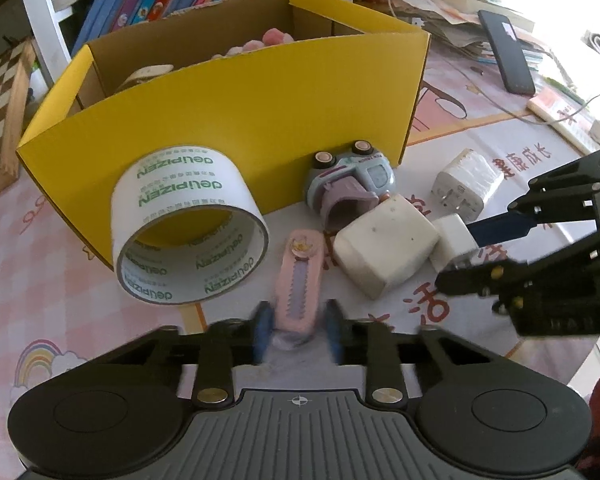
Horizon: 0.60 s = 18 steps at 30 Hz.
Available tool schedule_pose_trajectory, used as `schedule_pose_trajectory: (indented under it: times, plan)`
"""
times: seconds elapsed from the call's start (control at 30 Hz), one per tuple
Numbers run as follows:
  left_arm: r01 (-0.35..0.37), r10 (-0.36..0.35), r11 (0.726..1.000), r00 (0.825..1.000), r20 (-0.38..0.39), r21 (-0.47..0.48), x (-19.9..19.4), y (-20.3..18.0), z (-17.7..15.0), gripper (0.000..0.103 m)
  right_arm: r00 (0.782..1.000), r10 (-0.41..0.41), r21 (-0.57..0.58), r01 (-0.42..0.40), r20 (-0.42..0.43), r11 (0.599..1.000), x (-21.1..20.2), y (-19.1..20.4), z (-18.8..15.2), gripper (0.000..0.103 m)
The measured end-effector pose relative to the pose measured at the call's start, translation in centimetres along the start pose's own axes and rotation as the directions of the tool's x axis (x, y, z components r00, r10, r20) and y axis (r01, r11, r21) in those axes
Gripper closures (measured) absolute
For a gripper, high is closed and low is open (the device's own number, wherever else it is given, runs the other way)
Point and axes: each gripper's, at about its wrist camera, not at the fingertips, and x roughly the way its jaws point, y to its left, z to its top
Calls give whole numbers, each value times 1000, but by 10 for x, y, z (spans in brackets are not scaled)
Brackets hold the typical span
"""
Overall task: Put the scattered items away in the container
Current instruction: 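Close the left gripper on the pink box cutter while the right gripper grasps the small white charger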
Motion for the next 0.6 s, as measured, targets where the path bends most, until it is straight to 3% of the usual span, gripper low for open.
schedule_pose_trajectory:
  times: [0.23, 0.6]
  plan:
    - [16, -15, 999, 1000, 14, -52, -15, 6, -12, 81, 1000, -3, 26, 3, -4, 1000, -9, -2, -7, 77]
    - [18, -15, 997, 999, 42, -74, -35, 0, -26, 81, 1000, 20, -27, -20, -2, 999, -23, 19, -17, 77]
